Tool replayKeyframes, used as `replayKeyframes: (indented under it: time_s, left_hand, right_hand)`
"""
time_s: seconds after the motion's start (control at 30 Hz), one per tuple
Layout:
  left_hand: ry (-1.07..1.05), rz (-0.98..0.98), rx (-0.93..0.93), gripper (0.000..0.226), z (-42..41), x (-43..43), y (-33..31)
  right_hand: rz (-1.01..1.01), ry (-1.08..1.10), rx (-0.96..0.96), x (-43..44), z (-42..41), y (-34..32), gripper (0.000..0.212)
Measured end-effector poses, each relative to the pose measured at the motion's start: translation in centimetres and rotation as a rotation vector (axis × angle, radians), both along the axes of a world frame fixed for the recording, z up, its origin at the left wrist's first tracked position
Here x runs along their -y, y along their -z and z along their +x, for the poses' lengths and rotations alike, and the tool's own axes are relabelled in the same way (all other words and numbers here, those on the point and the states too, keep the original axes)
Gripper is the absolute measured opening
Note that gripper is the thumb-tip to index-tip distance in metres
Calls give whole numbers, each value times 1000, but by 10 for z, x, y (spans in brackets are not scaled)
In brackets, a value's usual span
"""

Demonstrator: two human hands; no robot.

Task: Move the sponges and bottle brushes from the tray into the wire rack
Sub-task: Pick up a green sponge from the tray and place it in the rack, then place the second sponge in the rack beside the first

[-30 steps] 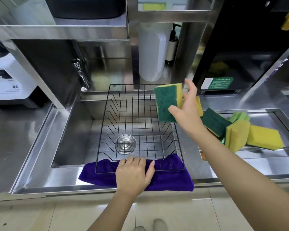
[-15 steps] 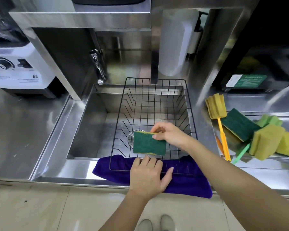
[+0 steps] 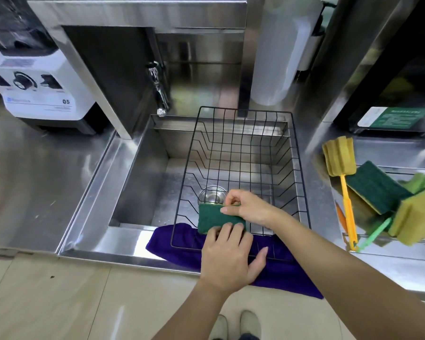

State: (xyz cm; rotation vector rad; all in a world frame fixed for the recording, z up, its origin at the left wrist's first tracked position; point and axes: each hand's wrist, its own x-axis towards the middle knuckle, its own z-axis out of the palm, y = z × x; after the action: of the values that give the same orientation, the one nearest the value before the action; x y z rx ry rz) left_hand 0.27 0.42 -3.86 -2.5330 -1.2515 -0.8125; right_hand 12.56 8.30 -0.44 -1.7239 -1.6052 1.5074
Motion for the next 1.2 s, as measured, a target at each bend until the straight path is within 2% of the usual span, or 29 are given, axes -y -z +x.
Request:
replayKeyframes:
  time_s: [0.1, 0.23, 0.33, 0.4, 0.53, 0.67, 0.77, 0.87, 0.97, 1.07, 1.2]
  left_hand:
    - [-18, -30, -26, 43, 0, 0, 1]
    - [-14, -40, -39, 44, 0, -1, 1]
    - [-17, -19, -53, 44, 0, -1, -1]
    - [-9, -16, -59, 44, -1, -2, -2]
    - [16, -13, -45, 43, -1, -3, -1]
    - [35, 4, -37, 43, -3, -3, 1]
    - [46, 19, -34, 42, -3, -3, 1]
    - [48, 29, -36, 41, -3, -3, 3]
    - [47, 50, -45, 42, -2, -4, 5]
    - [55, 66, -43, 44, -3, -4, 5]
    - [46, 66, -43, 51, -3, -4, 5]
  right_hand:
    - [18, -42, 100, -3, 3, 0, 14]
    - [40, -48, 113, 0, 5, -3, 11]
    - [162, -73, 286, 6, 7, -6, 21]
    - [210, -41, 312, 9, 12, -10, 24]
    - [269, 133, 246, 15, 36, -31, 19]
    - [398, 403, 239, 17, 70, -49, 15]
    - [481, 601, 357, 19, 105, -51, 20]
    - [531, 715, 645, 27, 143, -50, 29]
    - [417, 672, 937, 37, 174, -42, 56]
    - [237, 622, 1028, 50, 194, -30, 79]
    - [32, 463, 1208, 60, 202, -16, 83]
